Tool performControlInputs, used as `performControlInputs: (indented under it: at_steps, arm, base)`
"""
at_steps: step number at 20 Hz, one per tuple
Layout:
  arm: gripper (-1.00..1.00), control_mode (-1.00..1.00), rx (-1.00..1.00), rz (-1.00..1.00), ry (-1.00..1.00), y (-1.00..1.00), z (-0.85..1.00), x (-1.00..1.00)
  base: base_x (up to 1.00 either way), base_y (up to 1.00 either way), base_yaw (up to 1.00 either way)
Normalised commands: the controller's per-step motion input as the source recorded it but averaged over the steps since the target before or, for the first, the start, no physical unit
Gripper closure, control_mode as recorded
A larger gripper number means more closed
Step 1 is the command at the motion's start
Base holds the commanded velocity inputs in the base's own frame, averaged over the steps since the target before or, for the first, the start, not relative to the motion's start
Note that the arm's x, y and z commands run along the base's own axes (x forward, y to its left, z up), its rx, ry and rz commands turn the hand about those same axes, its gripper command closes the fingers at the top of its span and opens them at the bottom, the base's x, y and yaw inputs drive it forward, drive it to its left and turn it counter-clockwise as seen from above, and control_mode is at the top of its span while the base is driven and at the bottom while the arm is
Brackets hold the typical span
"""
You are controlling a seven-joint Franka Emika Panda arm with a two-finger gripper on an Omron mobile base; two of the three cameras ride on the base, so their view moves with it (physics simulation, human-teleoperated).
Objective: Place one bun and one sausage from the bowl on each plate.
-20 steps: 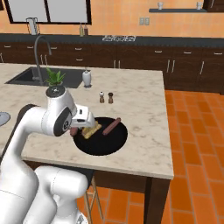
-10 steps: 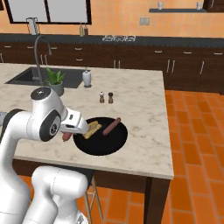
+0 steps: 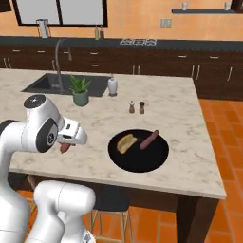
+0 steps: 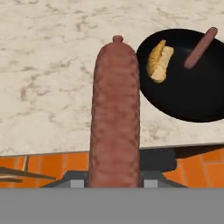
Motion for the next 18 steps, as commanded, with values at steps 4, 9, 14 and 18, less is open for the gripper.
performControlInputs:
  at_steps: [4, 9, 14, 18]
  arm:
    - [1.00, 1.00, 0.00, 0.00, 0.00, 0.00, 0.00, 0.00]
    - [1.00, 1.00, 0.00, 0.00, 0.00, 0.00, 0.00, 0.00]
    - [1.00, 1.00, 0.00, 0.00, 0.00, 0.00, 0.00, 0.00]
    - [1.00, 1.00, 0.00, 0.00, 0.00, 0.00, 0.00, 0.00]
  base:
    - [0.00, 1.00, 0.00]
    - [0.03, 1.00, 0.00]
    - [0.08, 1.00, 0.00]
    - [0.27, 0.62, -0.02]
